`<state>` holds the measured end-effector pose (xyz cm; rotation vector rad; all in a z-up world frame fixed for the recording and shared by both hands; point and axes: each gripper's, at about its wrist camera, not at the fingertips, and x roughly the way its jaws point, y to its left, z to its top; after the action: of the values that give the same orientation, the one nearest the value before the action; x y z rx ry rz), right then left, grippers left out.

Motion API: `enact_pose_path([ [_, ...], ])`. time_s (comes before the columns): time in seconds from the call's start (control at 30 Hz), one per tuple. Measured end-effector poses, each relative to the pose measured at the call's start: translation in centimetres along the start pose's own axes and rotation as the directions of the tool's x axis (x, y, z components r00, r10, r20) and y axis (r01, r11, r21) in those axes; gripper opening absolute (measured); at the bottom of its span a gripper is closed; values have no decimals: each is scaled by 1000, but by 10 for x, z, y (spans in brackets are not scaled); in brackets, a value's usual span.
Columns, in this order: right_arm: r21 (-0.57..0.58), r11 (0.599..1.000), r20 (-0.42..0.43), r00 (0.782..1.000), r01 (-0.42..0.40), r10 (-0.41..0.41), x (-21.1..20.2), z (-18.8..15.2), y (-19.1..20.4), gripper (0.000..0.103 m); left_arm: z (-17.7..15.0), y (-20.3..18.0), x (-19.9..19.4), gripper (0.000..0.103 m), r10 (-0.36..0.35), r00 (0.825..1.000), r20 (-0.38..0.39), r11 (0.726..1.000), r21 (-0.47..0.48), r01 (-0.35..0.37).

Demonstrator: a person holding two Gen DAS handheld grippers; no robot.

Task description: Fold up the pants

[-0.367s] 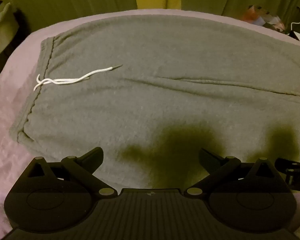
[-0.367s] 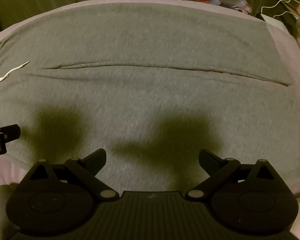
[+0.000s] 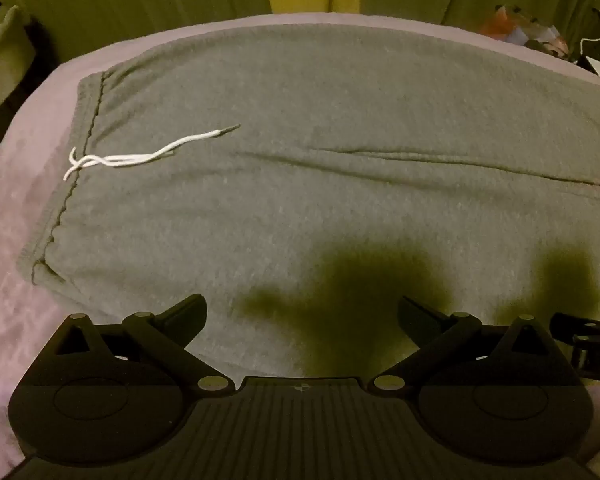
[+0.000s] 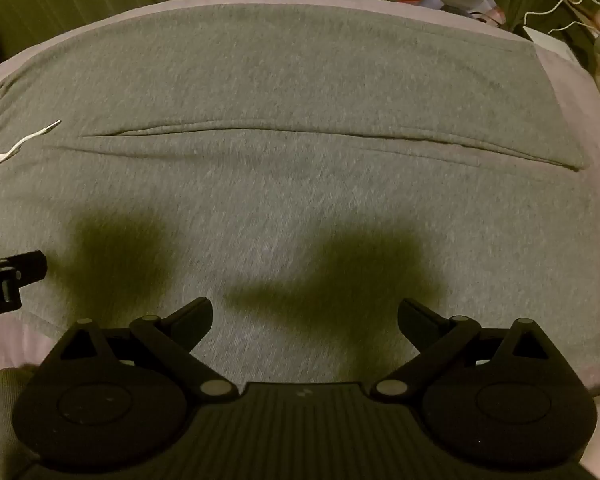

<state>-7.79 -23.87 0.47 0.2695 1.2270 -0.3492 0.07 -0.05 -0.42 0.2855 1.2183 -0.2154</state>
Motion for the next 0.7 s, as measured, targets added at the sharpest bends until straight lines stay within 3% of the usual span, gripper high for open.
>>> enact_pose_path([
  [0.7,-8,1000,-23,1000,1,-1,8,3,6,99,0,-1,9,103,4,1000,-29,1000,-9,-4],
])
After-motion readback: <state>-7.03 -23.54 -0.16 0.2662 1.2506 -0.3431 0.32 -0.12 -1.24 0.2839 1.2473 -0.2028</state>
